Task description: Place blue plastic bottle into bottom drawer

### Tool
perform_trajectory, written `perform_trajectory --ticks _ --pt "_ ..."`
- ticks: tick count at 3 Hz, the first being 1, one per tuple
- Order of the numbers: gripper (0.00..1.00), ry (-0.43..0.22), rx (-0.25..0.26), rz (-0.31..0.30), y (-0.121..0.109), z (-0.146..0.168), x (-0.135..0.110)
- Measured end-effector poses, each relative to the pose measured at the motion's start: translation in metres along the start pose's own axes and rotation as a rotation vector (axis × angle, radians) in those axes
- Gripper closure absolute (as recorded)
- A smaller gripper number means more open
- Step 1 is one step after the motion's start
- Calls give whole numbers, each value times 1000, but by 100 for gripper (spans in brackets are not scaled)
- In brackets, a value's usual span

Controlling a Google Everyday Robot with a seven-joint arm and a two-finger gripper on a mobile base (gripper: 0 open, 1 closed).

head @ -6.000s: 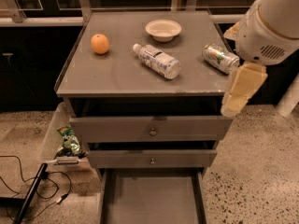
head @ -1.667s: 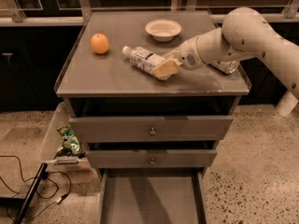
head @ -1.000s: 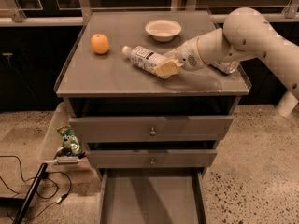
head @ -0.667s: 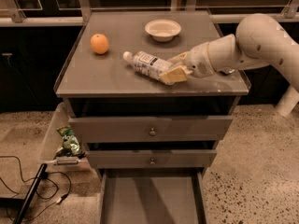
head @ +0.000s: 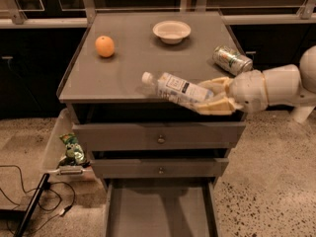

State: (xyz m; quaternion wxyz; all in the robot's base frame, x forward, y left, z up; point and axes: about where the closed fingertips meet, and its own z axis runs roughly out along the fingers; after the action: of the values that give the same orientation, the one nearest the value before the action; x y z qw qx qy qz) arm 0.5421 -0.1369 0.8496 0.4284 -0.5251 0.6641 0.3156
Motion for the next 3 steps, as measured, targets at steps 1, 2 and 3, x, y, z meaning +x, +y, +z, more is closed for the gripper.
perform_trajectory --ticks 1,2,3 --pt "100 -1 -34 -105 29 -45 23" --pt "100 84 -25 -161 54 -70 47" --pt "100 168 24 -113 80 -59 79"
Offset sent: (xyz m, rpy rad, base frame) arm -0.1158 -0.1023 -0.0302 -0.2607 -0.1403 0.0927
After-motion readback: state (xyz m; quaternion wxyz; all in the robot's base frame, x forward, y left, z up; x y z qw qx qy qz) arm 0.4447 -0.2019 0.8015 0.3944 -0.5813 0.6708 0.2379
